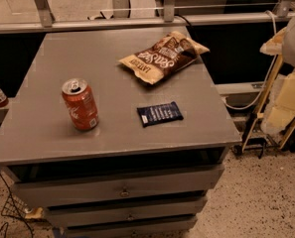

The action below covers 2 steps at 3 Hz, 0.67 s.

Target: Knock coke can over

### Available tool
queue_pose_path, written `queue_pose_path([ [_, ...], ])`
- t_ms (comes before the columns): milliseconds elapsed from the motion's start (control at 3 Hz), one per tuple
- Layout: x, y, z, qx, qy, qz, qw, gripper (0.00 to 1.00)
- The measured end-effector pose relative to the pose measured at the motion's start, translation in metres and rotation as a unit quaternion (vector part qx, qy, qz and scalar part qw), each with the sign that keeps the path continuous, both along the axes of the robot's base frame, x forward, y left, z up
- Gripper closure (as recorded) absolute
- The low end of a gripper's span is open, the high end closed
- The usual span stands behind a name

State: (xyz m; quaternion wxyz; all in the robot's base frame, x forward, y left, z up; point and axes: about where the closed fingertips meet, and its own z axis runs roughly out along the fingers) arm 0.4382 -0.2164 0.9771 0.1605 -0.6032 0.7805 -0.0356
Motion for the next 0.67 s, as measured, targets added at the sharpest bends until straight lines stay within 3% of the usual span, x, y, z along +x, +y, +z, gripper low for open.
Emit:
queue_pose_path([
  [333, 0.0, 0.0, 0.0, 0.0, 0.0, 0.0, 1.0, 0.0],
  [667, 0.02, 0.036, -0.015, 0.072, -0.004, 0.018, 0.9972, 0.0],
])
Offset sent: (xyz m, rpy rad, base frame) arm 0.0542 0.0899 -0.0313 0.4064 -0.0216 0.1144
